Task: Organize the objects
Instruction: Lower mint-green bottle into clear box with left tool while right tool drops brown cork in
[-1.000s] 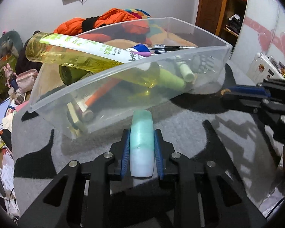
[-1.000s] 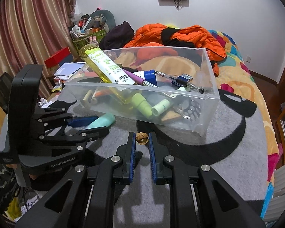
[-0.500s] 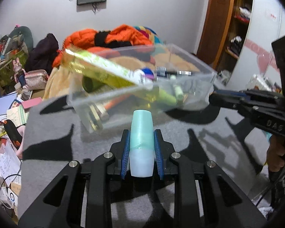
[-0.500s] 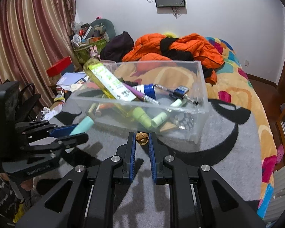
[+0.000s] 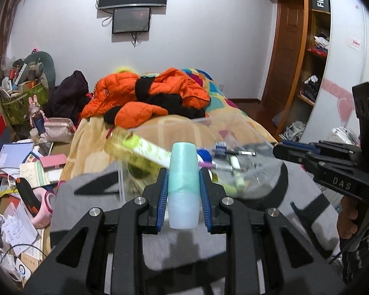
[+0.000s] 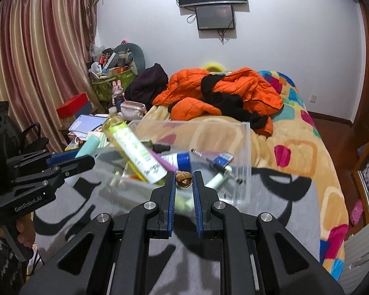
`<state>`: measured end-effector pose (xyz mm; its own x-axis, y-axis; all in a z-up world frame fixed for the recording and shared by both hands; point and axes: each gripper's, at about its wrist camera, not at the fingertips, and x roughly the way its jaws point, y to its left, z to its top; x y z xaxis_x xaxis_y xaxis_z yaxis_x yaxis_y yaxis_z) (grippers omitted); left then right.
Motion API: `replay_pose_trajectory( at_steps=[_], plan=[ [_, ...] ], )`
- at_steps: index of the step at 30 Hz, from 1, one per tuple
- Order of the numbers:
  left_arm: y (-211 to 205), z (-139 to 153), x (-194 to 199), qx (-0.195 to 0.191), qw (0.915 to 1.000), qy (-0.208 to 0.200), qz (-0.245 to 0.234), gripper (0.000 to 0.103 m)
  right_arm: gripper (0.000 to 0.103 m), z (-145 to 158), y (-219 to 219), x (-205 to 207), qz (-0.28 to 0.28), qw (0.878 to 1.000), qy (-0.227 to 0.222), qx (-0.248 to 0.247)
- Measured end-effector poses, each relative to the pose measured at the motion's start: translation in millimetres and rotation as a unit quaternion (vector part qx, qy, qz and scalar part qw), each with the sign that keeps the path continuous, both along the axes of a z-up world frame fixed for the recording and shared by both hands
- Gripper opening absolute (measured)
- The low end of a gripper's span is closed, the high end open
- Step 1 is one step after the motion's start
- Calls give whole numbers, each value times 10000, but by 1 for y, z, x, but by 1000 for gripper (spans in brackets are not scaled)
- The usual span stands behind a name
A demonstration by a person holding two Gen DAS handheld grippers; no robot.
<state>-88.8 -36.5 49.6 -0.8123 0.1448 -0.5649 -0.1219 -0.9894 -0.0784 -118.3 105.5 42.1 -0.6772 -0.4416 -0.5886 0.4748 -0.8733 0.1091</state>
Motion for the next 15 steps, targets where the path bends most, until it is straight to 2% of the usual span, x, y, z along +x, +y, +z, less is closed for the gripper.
replay_pose_trajectory(
  at_steps=[5,15],
  plan=[
    [-4,1,-24,-38,10000,24,56,24,12,-5,-4,-18,-87,9999,-75,99],
    [16,-16,-75,173,9985,-426,-292,24,12,-29,-10,-52,-193,9983,-400,376]
  ],
)
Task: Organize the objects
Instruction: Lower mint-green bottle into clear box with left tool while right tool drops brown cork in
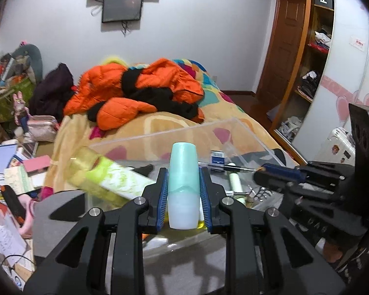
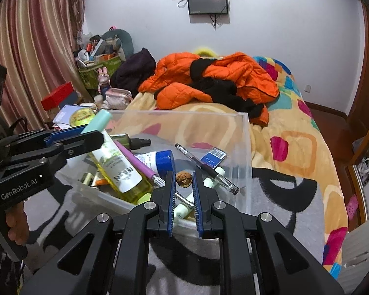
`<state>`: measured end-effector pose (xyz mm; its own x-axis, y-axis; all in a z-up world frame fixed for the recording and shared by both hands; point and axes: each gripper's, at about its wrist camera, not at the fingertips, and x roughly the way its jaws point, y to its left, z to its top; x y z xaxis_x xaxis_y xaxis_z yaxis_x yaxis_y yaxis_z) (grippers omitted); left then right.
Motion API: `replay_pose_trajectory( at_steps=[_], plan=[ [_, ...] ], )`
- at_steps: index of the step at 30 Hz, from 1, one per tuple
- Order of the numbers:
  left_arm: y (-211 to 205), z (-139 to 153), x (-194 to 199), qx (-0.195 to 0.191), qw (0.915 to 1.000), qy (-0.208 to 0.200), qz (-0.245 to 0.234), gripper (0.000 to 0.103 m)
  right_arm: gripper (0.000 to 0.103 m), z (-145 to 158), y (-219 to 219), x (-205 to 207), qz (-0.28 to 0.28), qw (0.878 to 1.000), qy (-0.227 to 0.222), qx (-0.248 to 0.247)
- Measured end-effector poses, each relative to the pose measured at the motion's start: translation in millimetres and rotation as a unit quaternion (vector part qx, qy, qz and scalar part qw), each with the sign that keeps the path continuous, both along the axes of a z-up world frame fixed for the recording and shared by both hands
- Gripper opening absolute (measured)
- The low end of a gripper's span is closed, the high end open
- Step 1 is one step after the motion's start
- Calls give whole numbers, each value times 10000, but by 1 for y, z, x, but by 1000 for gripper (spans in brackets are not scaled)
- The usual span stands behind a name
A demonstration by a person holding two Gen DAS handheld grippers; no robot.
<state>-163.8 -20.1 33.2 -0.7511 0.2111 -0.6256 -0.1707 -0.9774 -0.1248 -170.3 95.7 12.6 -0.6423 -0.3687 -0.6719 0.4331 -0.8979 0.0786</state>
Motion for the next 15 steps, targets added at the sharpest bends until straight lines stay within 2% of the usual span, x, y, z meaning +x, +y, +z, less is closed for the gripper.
replay_pose_trajectory(
  at_steps=[7,15],
  plan=[
    [12,-14,-19,126,9994,-298,-97,24,12,-12,-6,-11,-22,9998,-122,155],
    [14,-16,-19,118,9993,-330,-131,24,13,-17,-14,-11,76,9994,-118,328]
  ],
)
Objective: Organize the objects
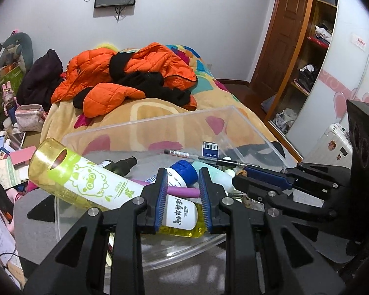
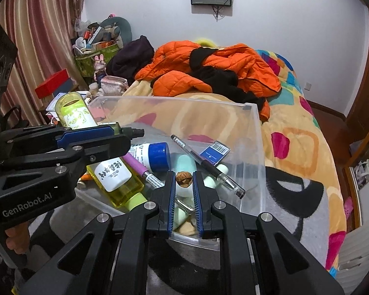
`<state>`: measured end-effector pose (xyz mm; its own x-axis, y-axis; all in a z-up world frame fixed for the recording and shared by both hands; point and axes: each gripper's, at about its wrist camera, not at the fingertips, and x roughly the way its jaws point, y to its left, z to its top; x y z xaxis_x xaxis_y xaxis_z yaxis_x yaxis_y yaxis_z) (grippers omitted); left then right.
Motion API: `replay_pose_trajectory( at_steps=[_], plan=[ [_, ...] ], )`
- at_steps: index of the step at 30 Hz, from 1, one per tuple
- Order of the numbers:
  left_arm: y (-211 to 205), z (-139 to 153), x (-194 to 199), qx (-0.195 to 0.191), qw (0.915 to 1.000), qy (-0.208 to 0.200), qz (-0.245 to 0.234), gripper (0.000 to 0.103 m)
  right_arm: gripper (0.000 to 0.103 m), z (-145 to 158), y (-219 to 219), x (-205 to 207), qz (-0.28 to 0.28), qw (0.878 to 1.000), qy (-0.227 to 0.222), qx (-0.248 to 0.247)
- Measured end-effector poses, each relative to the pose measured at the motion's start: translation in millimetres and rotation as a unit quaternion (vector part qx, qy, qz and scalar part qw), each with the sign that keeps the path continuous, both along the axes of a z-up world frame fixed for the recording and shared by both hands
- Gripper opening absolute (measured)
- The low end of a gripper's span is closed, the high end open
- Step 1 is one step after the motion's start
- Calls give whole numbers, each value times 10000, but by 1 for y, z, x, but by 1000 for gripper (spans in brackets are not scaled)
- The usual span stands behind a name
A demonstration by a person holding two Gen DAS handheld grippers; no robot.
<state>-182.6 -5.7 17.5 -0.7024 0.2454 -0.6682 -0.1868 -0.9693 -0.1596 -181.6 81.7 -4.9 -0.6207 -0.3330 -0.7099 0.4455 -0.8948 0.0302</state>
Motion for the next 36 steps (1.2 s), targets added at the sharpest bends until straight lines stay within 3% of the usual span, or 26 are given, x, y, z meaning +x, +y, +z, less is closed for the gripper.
replay_pose_trajectory(
  at_steps=[17,19,21,23,27,29,32,36],
  plan=[
    [-10,17,46,14,9994,292,169,24,17,26,8,32,123,9995,266,-135],
    [-12,18,53,26,9994,302,194,28,20,30,10,38,182,9992,290,-205],
    [-13,18,61,60,9993,313,219,43,32,33,12,46,223,9988,364,-249],
    [-15,19,69,43,9988,382,288,53,50,37,14,57,248,9979,529,-280],
    [-17,20,85,5,9980,504,378,63,61,43,16,74,265,9967,719,-268],
    [-18,22,92,26,9976,549,421,68,72,46,18,80,263,9962,768,-310],
    [-17,24,100,-57,9968,621,500,77,81,48,22,90,218,9953,875,-351],
    [-15,24,111,-117,9959,715,549,93,82,48,26,100,223,9949,892,-423]
  ],
)
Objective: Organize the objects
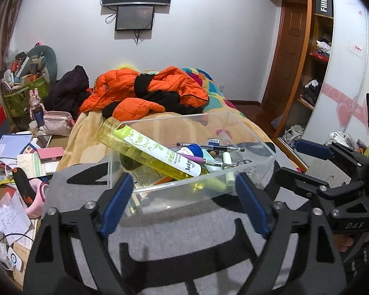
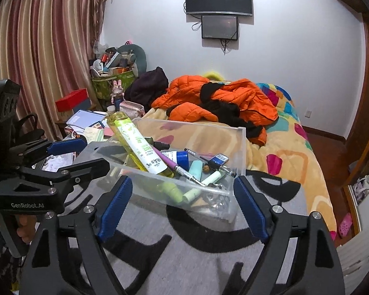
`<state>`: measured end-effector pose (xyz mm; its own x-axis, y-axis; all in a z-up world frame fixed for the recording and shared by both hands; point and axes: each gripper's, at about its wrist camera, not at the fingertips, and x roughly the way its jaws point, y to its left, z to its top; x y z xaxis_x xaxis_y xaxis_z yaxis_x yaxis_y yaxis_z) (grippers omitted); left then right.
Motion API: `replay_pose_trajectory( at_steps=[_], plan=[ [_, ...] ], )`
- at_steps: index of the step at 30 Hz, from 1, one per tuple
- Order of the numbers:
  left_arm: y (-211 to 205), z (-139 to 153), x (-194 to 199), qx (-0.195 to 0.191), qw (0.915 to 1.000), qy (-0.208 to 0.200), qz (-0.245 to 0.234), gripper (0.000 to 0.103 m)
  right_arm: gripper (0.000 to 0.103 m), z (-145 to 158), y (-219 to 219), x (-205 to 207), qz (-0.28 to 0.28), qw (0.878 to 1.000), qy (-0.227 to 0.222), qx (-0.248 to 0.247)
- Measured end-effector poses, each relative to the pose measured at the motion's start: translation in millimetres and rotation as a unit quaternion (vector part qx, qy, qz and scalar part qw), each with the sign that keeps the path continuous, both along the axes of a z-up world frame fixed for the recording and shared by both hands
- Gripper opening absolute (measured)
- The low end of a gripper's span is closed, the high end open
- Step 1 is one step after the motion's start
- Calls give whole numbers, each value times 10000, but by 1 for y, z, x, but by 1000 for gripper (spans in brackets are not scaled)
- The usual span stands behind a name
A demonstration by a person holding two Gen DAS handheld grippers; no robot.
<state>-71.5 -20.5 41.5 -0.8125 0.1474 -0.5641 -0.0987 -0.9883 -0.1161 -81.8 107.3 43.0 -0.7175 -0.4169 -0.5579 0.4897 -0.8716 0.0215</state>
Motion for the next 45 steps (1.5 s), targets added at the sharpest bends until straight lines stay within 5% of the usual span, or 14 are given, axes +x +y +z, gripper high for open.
replay_pose_trajectory(
  at_steps=[45],
  plan=[
    [10,-27,16,221,9996,-111,-162,98,86,-21,13,14,-359,9987,-320,-156]
  ],
)
